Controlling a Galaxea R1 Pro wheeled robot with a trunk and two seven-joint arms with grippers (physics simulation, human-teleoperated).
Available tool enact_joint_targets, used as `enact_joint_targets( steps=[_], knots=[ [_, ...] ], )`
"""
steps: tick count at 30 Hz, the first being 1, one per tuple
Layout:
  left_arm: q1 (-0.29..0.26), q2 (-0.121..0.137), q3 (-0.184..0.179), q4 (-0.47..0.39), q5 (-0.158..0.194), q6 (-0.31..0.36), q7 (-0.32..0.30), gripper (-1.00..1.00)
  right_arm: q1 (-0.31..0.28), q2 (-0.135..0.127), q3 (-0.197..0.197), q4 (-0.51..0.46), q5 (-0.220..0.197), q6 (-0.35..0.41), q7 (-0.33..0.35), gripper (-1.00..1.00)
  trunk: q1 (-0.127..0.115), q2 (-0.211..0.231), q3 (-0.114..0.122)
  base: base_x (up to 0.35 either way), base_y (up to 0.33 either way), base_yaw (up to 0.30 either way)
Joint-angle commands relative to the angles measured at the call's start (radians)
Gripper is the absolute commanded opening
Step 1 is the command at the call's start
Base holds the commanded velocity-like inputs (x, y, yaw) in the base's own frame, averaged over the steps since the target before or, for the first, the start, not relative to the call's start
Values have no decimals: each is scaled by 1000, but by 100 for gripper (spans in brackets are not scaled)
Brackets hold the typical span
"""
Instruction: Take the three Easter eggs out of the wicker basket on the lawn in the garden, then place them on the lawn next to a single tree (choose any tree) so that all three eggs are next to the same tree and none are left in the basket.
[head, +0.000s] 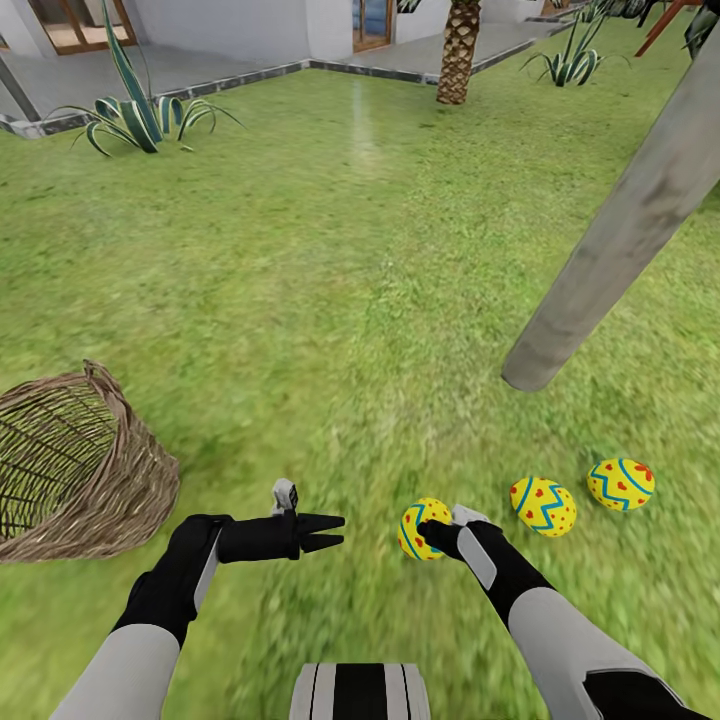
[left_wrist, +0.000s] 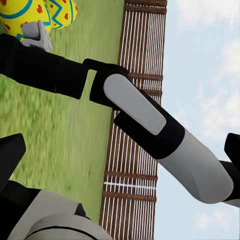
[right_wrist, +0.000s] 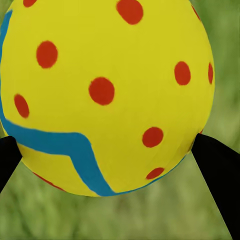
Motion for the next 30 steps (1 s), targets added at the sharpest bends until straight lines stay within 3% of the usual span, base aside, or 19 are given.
enact_joint_targets(
  steps=[1,12,13,30],
  knots=[
    [0,-1,4,-1,-11,11,-9,100,1,0,1,-1,-7,5,-8,-100,0,0,-1,0,0,0],
    [0,-1,4,-1,-11,11,-9,100,1,0,-1,-1,-12,6,-9,-100,0,0,-1,0,0,0],
    [0,-1,4,0,-11,11,-9,100,1,-1,-1,-1,-12,6,-9,100,0,0,-1,0,0,0],
    [-2,0,4,-1,-11,15,-14,100,1,-4,-3,0,-13,6,-7,100,-7,4,61,-31,0,0]
  ],
)
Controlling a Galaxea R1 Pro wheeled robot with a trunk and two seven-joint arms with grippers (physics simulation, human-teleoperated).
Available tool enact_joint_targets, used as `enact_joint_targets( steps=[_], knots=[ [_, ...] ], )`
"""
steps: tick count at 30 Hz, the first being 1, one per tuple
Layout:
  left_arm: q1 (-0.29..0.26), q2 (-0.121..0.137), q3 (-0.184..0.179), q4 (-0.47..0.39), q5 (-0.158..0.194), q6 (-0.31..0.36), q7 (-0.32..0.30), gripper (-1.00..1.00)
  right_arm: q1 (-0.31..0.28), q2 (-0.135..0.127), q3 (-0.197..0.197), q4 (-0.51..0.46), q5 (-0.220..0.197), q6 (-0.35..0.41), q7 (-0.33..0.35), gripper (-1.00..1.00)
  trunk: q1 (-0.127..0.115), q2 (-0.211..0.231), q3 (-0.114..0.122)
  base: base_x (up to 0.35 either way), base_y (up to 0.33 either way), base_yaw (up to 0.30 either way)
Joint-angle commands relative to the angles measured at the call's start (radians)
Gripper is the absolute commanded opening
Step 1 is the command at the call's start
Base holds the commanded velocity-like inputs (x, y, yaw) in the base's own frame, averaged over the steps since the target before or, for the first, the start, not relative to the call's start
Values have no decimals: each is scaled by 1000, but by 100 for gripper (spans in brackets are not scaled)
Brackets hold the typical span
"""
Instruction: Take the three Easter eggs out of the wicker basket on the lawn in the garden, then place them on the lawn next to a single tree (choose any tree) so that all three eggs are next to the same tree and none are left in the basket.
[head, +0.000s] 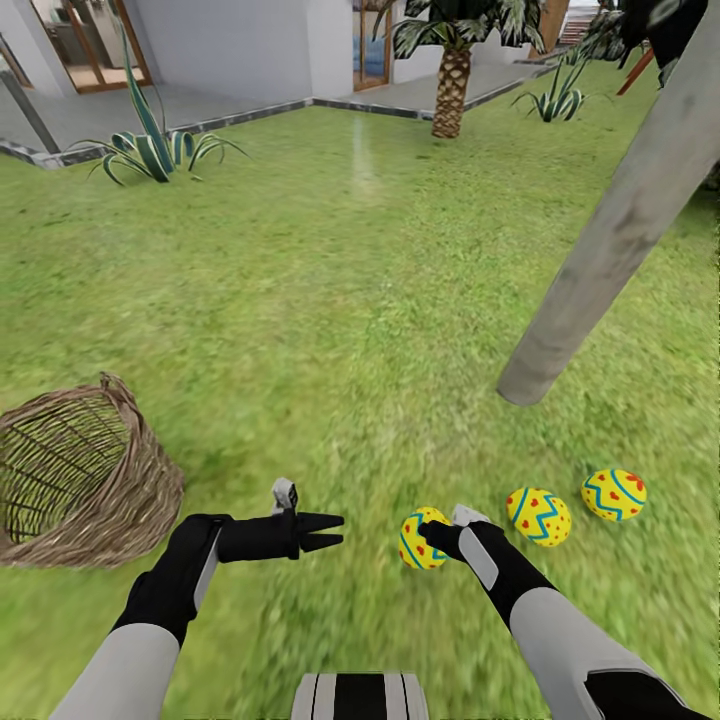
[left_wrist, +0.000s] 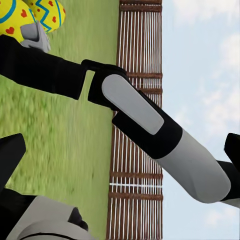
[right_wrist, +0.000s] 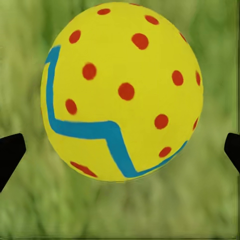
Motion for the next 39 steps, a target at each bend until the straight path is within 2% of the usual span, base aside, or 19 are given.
enact_joint_targets(
  steps=[1,21,31,39],
  knots=[
    [0,-1,4,-1,-12,11,-8,100,0,0,1,-2,-10,4,-8,100,-1,0,3,-85,0,0],
    [0,-2,2,-1,-13,9,-7,100,0,-3,1,-3,-9,3,-4,100,-10,5,81,-63,0,0],
    [0,-2,2,-1,-13,9,-7,100,0,-5,0,-3,-9,2,-3,100,-14,7,119,-155,0,0],
    [0,-2,2,-1,-13,9,-7,100,0,-5,-1,-3,-9,2,-3,100,-18,9,150,-289,0,0]
  ],
)
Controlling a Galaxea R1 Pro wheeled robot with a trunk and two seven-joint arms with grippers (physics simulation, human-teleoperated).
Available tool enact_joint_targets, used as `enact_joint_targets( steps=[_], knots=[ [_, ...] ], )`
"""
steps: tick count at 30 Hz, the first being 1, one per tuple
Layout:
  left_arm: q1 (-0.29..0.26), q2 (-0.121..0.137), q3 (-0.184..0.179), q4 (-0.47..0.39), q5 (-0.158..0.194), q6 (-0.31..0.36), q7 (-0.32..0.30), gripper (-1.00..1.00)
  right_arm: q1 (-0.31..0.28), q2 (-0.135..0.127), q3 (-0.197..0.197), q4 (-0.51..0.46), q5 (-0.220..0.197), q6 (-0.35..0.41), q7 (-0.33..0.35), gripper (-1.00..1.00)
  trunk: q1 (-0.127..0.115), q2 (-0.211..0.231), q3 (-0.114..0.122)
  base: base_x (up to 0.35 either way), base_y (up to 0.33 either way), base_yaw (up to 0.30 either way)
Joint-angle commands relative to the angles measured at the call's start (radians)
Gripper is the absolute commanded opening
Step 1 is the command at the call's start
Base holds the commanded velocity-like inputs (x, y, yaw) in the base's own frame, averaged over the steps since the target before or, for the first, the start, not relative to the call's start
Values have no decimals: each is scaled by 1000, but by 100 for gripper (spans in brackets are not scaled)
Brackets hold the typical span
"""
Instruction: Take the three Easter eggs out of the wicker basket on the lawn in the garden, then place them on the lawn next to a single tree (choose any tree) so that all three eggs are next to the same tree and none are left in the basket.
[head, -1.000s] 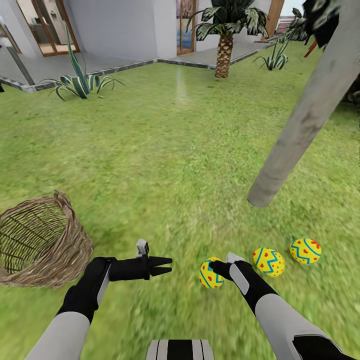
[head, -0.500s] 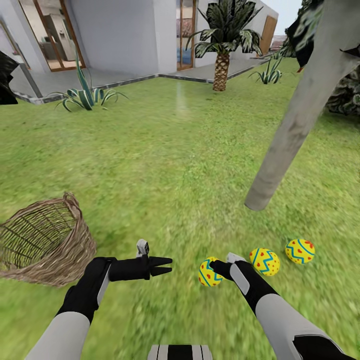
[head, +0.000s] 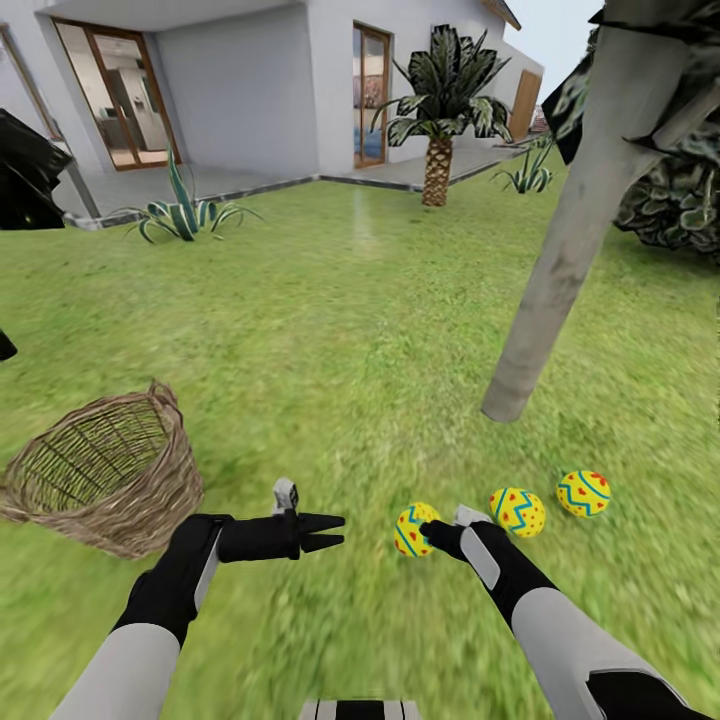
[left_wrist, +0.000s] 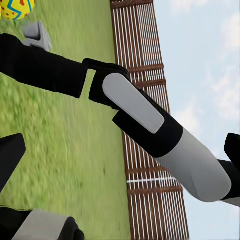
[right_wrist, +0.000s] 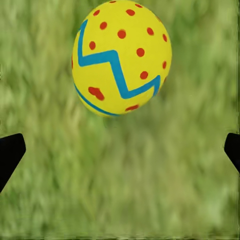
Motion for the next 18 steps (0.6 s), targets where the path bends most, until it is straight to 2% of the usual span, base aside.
enact_joint_targets(
  steps=[1,13,18],
  knots=[
    [0,-1,4,-1,-11,11,-8,100,0,0,1,-2,-10,4,-8,100,-1,0,3,-324,0,0],
    [0,-1,4,-1,-11,10,-7,100,0,0,1,-2,-10,4,-8,100,-7,3,50,-327,0,0],
    [0,-2,4,-1,-12,10,-7,100,0,0,1,-2,-10,4,-8,100,-9,4,69,-228,0,0]
  ],
)
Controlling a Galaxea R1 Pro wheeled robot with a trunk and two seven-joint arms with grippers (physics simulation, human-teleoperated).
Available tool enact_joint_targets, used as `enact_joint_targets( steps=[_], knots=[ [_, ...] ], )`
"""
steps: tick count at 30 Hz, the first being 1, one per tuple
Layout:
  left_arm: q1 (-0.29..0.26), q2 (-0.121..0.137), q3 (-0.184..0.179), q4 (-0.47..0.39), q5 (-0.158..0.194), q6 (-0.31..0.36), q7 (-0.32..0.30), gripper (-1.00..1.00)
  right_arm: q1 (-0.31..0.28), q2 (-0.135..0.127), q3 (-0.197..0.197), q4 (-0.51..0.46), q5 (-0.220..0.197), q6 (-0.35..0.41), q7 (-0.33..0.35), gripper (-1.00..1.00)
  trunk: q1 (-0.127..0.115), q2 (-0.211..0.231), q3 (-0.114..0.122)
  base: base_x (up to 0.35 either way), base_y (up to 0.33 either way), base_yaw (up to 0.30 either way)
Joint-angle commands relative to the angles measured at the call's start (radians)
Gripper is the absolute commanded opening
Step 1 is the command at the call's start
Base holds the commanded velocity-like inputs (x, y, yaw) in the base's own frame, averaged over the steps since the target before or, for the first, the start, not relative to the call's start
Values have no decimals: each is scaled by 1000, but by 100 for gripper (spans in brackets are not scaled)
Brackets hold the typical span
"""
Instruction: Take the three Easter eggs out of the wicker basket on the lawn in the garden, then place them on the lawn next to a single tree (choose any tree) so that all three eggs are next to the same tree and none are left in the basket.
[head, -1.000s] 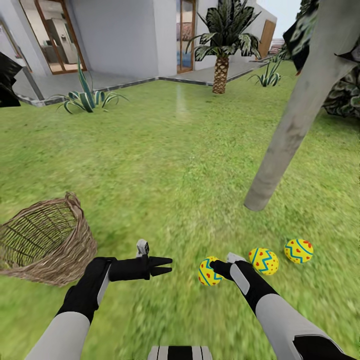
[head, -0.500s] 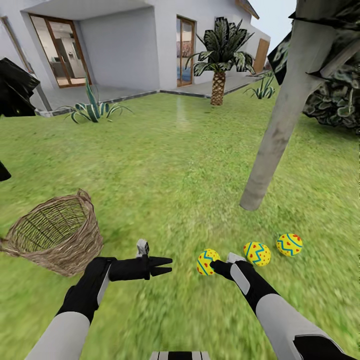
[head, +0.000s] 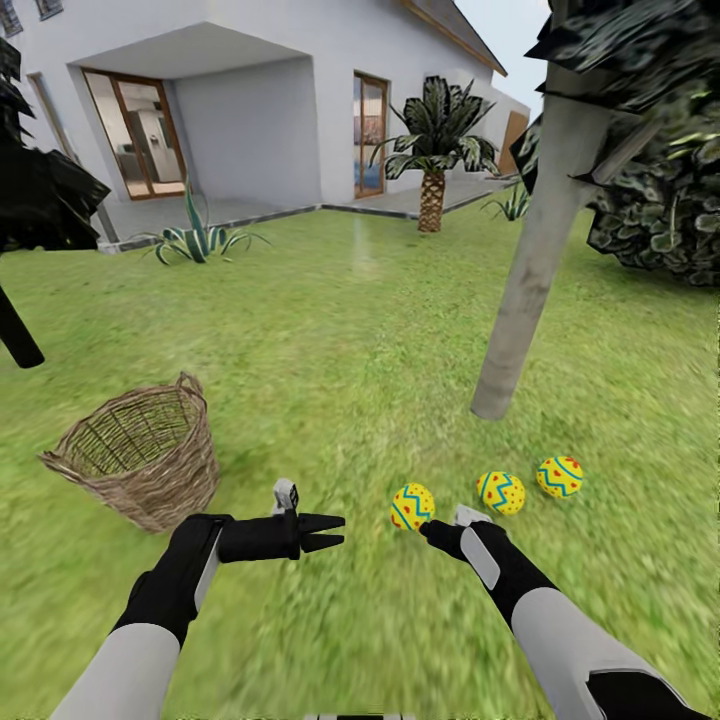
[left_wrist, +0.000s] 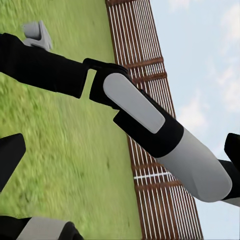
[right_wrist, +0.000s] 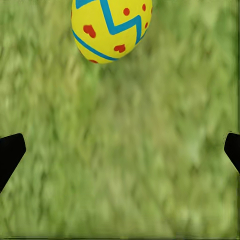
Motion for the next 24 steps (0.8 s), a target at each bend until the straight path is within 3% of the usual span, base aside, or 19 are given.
enact_joint_targets(
  steps=[1,14,24],
  knots=[
    [0,-1,4,-1,-11,10,-8,100,0,0,1,-2,-10,4,-8,100,-1,0,3,-146,0,0],
    [0,-1,4,-1,-11,11,-8,100,0,0,0,-5,-12,4,-8,100,-7,3,53,-151,0,0],
    [0,-1,4,-1,-11,10,-8,100,1,-1,-1,-6,-13,-1,-8,100,-11,5,92,-18,0,0]
  ],
)
